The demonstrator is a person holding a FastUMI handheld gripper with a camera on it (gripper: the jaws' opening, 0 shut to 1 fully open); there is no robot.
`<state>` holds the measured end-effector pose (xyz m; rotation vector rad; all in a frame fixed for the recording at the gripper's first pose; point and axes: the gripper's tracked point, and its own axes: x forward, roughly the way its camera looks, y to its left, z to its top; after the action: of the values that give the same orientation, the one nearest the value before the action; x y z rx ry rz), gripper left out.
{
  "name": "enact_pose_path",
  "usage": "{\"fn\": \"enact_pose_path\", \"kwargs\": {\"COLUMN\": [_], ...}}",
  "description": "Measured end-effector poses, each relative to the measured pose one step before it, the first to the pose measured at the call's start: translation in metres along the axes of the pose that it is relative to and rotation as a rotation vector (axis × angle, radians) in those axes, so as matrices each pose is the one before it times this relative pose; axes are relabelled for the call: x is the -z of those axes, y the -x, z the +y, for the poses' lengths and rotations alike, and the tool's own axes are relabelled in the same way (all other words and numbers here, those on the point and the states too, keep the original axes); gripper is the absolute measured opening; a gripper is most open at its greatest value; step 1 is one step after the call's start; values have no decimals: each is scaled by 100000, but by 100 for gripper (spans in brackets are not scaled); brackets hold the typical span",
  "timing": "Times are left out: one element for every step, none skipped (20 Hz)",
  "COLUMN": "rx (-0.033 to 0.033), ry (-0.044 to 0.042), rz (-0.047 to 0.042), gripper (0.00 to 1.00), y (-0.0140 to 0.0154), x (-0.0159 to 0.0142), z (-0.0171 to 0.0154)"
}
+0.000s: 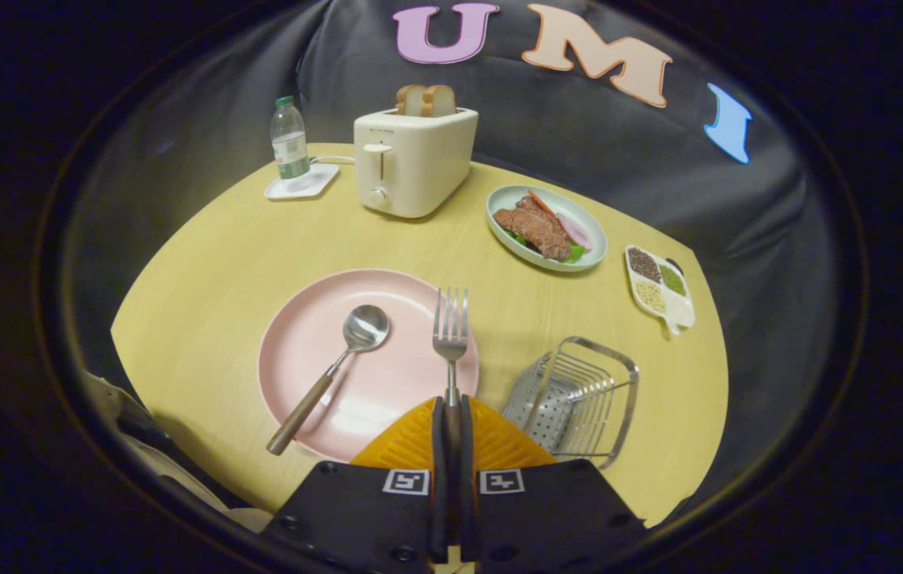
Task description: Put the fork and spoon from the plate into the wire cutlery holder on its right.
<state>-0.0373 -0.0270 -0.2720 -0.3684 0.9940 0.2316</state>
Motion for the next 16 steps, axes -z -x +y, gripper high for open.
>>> {"fn": "enact_pose_path", "kwargs": {"rx": [-343,-566,-397,155,763,571,131,300,-185,-314,187,105,283,-1112,-1579,-1552], "ry": [389,2,61,757,1084,1109,839,430,965,1431,1989,2113,1512,964,566,982], "rz": [780,581,593,1046,654,1095,1263,845,1479,1249,1322,1549,1683,1825,1849,1982], "gripper": [9,9,9,9,9,9,9,9,9,9,9,9,9,9,9,9], "y": [632,426,490,441,397,356,387,340,353,342,246,183,89,17,-84,-22], "x": [-104,-96,-57,-19,148,159,322,143,436,292,393,392,546,386,390,298], "z": [-551,-385,-532,-783,-959,-905,-789,-813,-870,-604,-817,-750,-658,-319,143,47]}}
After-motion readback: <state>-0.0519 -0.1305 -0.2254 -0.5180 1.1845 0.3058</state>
